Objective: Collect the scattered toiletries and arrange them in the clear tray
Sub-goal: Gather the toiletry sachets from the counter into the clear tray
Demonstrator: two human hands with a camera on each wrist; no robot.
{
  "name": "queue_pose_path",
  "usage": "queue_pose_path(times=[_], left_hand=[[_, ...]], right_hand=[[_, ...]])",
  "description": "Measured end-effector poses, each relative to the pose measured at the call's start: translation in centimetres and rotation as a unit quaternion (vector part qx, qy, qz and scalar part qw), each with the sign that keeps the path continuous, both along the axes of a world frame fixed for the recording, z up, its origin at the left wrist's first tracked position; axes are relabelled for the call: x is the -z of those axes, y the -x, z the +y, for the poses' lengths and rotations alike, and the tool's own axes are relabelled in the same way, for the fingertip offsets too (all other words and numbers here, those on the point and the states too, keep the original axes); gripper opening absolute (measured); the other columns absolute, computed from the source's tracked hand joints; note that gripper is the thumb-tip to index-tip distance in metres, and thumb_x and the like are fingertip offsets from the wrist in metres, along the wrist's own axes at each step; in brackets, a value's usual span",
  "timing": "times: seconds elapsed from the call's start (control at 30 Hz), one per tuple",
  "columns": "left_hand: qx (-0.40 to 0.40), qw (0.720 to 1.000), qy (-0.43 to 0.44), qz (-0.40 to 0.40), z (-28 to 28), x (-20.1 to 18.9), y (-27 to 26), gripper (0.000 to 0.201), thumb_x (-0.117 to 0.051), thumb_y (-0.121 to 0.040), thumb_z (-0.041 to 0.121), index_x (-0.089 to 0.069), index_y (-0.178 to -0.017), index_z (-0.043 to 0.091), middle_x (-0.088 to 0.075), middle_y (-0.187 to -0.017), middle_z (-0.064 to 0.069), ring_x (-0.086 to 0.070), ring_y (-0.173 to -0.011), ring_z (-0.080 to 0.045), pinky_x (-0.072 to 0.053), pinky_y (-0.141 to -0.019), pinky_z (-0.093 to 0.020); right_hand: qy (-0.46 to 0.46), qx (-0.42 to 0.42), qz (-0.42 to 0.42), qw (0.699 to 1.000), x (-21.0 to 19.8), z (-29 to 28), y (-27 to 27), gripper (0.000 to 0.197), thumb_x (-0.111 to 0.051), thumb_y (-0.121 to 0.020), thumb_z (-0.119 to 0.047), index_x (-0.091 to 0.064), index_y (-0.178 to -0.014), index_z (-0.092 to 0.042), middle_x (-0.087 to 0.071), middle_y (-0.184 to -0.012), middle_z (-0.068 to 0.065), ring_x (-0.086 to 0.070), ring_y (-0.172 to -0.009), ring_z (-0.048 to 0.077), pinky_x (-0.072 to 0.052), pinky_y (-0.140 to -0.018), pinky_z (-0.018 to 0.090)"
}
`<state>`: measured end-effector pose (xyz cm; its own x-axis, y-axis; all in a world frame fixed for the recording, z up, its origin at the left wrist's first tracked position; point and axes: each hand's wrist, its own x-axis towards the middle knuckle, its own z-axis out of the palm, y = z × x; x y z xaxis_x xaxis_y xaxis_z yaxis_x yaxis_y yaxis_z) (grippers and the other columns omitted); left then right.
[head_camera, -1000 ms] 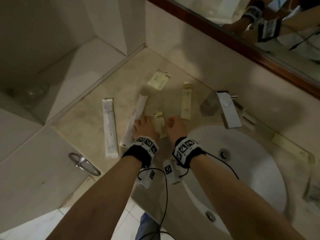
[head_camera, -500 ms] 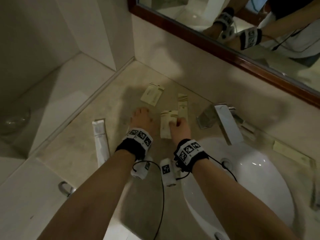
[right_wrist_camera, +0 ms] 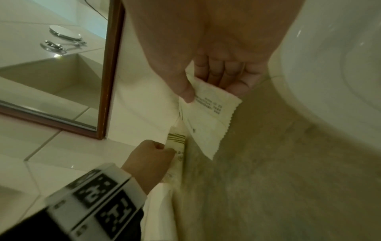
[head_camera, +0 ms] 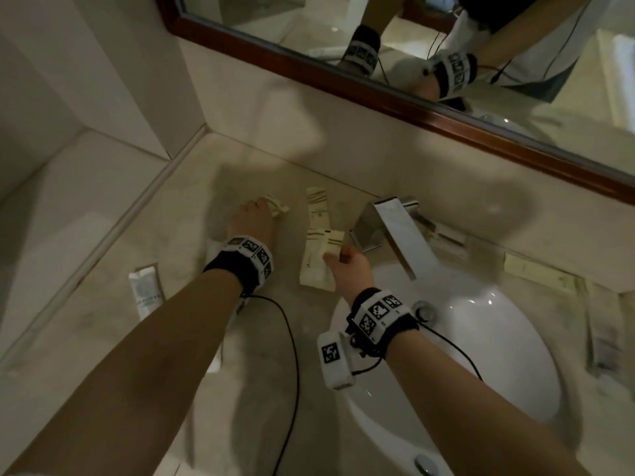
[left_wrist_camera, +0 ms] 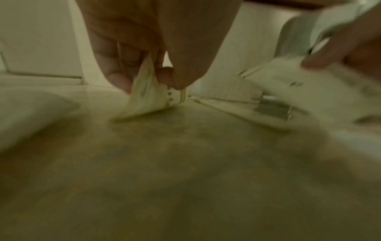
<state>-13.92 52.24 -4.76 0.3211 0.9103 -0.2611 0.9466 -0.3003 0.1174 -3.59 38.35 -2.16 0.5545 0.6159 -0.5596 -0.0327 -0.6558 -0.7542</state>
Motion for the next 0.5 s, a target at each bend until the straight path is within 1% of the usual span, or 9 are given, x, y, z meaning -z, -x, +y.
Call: queue_pose_path(times=[0.1,0.13,0.2,0.23,0.3,0.37,0.43,0.47,0.5], left_hand=[[-0.059,0.996,0.029,-0.055,-2.3,-1.4,0.3,0.048,-0.044,-0.094,0.010,-0.028,-0.137,-0.002,-0.049,-0.131,-0.023,-0.052,-0.116,-0.035,-0.041,-0.098,-0.045],[-0.078,0.994,0.028,-0.075,-3.3,-1.9,0.4,0.047,-0.043,-0.093,0.009,-0.030,-0.136,-0.002,-0.052,-0.129,-0.023,-0.053,-0.114,-0.034,-0.043,-0.096,-0.042],[-0.079,0.990,0.024,-0.110,-6.0,-2.8,0.4,0.035,-0.041,-0.095,0.008,-0.039,-0.128,-0.003,-0.057,-0.122,-0.022,-0.057,-0.108,-0.032,-0.045,-0.085,-0.036],[-0.079,0.989,0.036,-0.123,-7.6,-3.2,0.3,0.030,-0.040,-0.096,0.008,-0.044,-0.123,-0.003,-0.058,-0.119,-0.022,-0.058,-0.107,-0.032,-0.045,-0.084,-0.035],[-0.120,0.969,0.088,-0.196,-10.7,-3.7,-0.1,0.029,-0.042,-0.095,0.010,-0.045,-0.122,-0.001,-0.058,-0.118,-0.023,-0.057,-0.108,-0.034,-0.045,-0.087,-0.036],[-0.140,0.954,0.117,-0.238,-13.2,-3.4,-0.8,0.028,-0.041,-0.096,0.014,-0.047,-0.118,-0.001,-0.059,-0.113,-0.024,-0.058,-0.105,-0.036,-0.046,-0.087,-0.038],[-0.160,0.942,0.134,-0.262,-15.7,-2.9,-1.6,0.028,-0.040,-0.097,0.023,-0.053,-0.100,-0.001,-0.060,-0.100,-0.023,-0.060,-0.090,-0.033,-0.046,-0.074,-0.038],[-0.167,0.938,0.149,-0.265,-17.1,-2.8,-2.1,0.030,-0.040,-0.097,0.027,-0.051,-0.090,0.000,-0.060,-0.095,-0.023,-0.057,-0.081,-0.029,-0.043,-0.067,-0.036],[-0.161,0.941,0.158,-0.251,-18.7,-3.1,-2.7,0.032,-0.040,-0.097,0.027,-0.050,-0.082,0.002,-0.061,-0.092,-0.025,-0.054,-0.076,-0.028,-0.040,-0.063,-0.035]], right_hand=[[-0.007,0.004,0.022,1.000,-0.6,-0.8,0.3,0.024,-0.056,-0.088,-0.019,-0.058,-0.108,-0.006,-0.062,-0.102,0.010,-0.059,-0.098,0.026,-0.048,-0.088,0.039],[-0.014,0.010,0.038,0.999,-0.7,-1.3,0.3,0.023,-0.056,-0.088,-0.019,-0.058,-0.106,-0.006,-0.062,-0.102,0.009,-0.059,-0.098,0.025,-0.048,-0.088,0.039],[-0.025,0.022,0.074,0.997,-1.2,-2.5,0.4,0.019,-0.055,-0.088,-0.017,-0.057,-0.104,-0.007,-0.061,-0.102,0.008,-0.058,-0.097,0.024,-0.048,-0.086,0.037],[-0.023,0.027,0.091,0.995,-1.3,-3.3,0.4,0.022,-0.053,-0.089,-0.016,-0.056,-0.108,-0.007,-0.059,-0.102,0.008,-0.056,-0.096,0.024,-0.048,-0.087,0.037],[-0.020,0.039,0.129,0.991,-1.5,-5.2,0.1,0.027,-0.048,-0.089,-0.014,-0.055,-0.114,-0.004,-0.057,-0.103,0.009,-0.054,-0.095,0.025,-0.048,-0.087,0.038],[-0.016,0.059,0.152,0.986,-1.3,-7.7,-0.4,0.028,-0.045,-0.090,-0.011,-0.055,-0.113,0.000,-0.054,-0.101,0.009,-0.052,-0.091,0.023,-0.047,-0.078,0.034],[-0.018,0.093,0.166,0.982,-1.0,-10.8,-1.4,0.027,-0.043,-0.090,-0.012,-0.054,-0.113,-0.002,-0.053,-0.103,0.009,-0.051,-0.092,0.023,-0.044,-0.074,0.031],[-0.021,0.112,0.175,0.978,-0.9,-12.4,-2.0,0.027,-0.042,-0.091,-0.012,-0.053,-0.113,-0.002,-0.053,-0.103,0.008,-0.051,-0.092,0.023,-0.043,-0.076,0.031],[-0.025,0.124,0.184,0.975,-0.7,-14.2,-2.8,0.025,-0.041,-0.091,-0.011,-0.054,-0.111,-0.003,-0.053,-0.101,0.007,-0.051,-0.090,0.023,-0.043,-0.078,0.032]])
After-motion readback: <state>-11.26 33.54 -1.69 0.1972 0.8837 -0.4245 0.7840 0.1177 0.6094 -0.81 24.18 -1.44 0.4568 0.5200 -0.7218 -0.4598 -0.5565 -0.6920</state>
